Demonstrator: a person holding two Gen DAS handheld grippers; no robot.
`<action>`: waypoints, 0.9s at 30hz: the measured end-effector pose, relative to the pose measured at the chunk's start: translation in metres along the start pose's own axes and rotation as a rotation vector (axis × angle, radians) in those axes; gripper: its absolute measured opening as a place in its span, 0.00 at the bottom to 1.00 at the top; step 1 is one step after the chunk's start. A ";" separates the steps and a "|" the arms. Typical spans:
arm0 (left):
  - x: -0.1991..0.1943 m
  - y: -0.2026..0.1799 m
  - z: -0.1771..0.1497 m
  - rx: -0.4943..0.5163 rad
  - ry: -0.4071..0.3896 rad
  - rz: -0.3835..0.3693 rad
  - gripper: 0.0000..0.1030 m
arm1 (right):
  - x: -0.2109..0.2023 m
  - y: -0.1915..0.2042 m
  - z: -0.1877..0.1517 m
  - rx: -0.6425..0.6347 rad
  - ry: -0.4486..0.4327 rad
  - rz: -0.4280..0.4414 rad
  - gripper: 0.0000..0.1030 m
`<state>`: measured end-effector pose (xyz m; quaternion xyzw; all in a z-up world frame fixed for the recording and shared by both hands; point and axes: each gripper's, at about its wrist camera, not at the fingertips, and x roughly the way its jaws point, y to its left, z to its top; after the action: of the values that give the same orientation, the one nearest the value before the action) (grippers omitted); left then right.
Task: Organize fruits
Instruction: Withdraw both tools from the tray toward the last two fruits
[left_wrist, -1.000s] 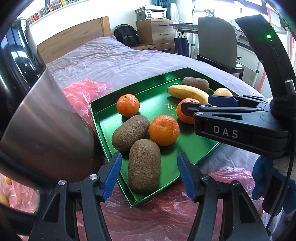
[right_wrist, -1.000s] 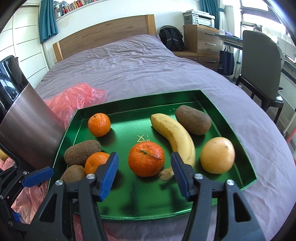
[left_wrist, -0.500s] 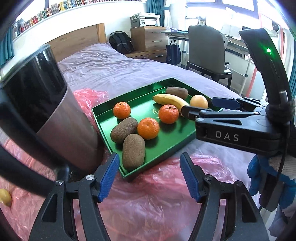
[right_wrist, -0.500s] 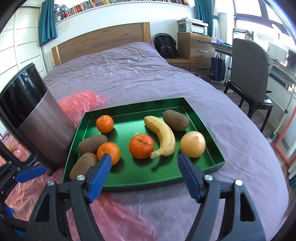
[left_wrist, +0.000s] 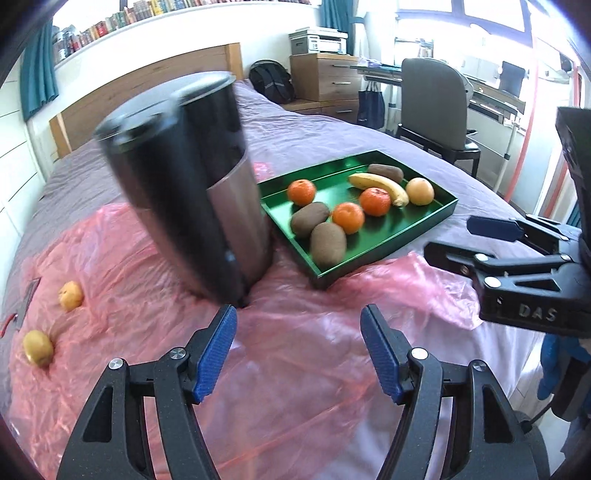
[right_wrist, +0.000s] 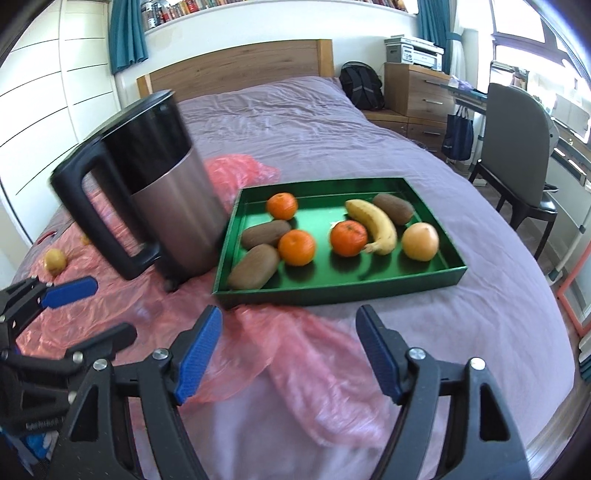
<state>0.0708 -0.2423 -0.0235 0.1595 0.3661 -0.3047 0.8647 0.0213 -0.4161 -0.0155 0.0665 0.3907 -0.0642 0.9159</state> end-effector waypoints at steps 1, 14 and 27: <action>-0.003 0.006 -0.004 -0.008 0.001 0.010 0.62 | -0.002 0.006 -0.002 -0.006 0.003 0.006 0.98; -0.029 0.117 -0.065 -0.201 0.021 0.179 0.62 | -0.005 0.111 -0.021 -0.144 0.062 0.150 0.98; -0.041 0.227 -0.121 -0.406 0.037 0.344 0.62 | 0.027 0.219 -0.024 -0.304 0.122 0.284 0.98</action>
<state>0.1299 0.0087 -0.0635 0.0482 0.4030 -0.0704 0.9112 0.0599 -0.1987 -0.0355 -0.0143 0.4374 0.1292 0.8898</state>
